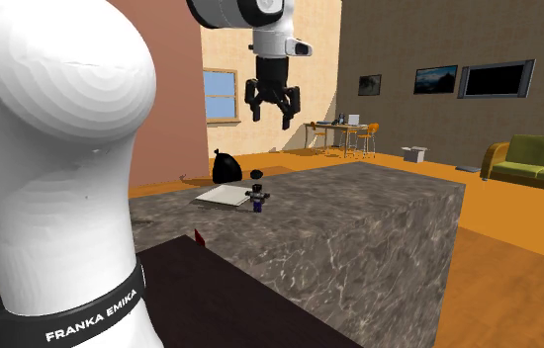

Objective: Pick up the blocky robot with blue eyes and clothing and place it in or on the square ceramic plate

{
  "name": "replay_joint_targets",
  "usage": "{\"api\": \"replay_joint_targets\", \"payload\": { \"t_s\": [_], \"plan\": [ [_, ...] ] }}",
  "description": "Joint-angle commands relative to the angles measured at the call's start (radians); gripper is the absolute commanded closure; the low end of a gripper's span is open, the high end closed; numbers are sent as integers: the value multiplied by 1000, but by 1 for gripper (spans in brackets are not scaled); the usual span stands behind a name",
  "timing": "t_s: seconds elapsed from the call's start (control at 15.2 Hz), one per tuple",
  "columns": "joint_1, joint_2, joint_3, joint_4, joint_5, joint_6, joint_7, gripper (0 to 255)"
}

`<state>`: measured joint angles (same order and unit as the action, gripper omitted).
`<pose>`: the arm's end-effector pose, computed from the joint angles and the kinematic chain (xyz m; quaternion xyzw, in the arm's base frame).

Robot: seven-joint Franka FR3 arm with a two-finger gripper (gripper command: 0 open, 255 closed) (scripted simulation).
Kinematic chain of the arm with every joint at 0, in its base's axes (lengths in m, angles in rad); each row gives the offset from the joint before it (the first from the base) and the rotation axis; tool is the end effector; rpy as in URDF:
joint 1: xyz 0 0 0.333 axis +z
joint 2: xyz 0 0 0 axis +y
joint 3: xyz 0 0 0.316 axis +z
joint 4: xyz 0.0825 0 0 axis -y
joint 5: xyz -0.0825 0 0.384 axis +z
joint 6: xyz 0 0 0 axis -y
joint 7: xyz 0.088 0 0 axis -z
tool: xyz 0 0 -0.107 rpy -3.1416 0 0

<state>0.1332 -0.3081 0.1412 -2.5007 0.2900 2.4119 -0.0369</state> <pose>0.4350 0.1248 0.4160 -0.9887 -0.0563 -0.0982 0.0983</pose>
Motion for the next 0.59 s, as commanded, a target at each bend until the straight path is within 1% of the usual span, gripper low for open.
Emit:
{"api": "replay_joint_targets", "payload": {
  "t_s": [0.0,0.26,0.53],
  "plan": [
    [13,68,19,14,13,60,12,0],
    [37,214,51,56,29,172,33,0],
    [60,365,77,119,26,269,62,0]
  ]
}}
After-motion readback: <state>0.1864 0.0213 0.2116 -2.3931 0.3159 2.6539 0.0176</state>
